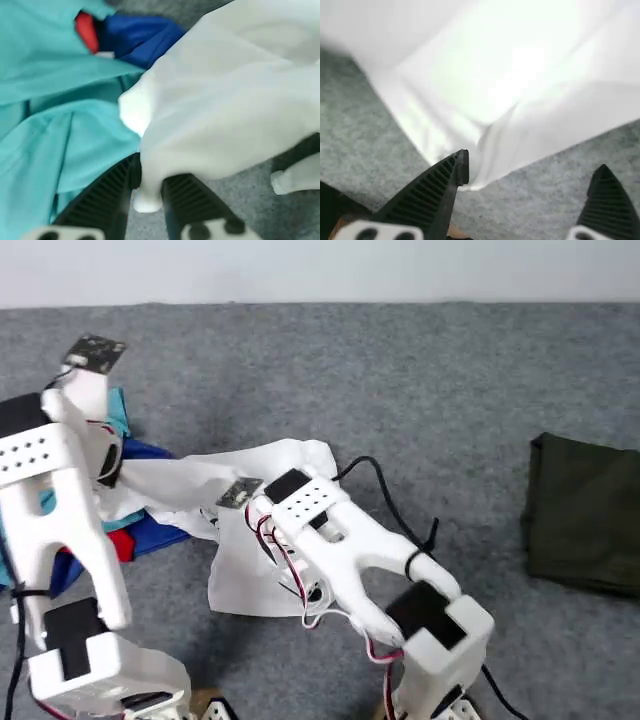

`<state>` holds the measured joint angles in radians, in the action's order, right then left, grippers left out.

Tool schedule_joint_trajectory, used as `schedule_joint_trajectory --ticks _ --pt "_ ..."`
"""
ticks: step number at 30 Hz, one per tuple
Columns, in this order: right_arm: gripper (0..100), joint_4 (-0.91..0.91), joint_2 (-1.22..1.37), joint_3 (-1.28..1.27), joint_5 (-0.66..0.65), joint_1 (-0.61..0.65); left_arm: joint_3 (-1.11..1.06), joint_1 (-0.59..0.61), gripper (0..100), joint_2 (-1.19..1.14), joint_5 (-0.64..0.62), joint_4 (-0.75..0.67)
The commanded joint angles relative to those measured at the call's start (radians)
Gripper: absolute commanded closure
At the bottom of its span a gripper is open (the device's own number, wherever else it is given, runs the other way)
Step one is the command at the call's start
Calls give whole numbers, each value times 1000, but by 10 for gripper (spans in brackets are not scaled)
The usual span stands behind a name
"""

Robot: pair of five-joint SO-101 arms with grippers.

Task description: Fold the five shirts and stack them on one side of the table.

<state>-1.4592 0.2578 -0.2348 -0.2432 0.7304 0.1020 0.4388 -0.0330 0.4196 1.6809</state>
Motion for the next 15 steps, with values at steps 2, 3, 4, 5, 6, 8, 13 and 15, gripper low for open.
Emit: schedule_joint_trajectory --ticks 2,3,4,5,6,8,13,15 --pt "801 81 30 48 -48 -122 5 61 986 15 -9 -2" --pt "846 94 39 48 -94 -148 7 71 986 15 -8 -2" --pt "890 110 44 48 -146 -174 7 75 986 17 -8 -2" --pt "933 124 50 48 -198 -200 7 75 986 17 -8 0" --pt "971 133 53 49 -244 -228 7 75 986 21 -6 0" --pt "986 142 56 71 -315 -285 4 69 986 49 -3 -2" --pt "988 153 59 252 -485 -446 2 26 986 138 -3 0" --pt "987 168 79 358 -559 -498 -13 -9 986 170 -2 6"
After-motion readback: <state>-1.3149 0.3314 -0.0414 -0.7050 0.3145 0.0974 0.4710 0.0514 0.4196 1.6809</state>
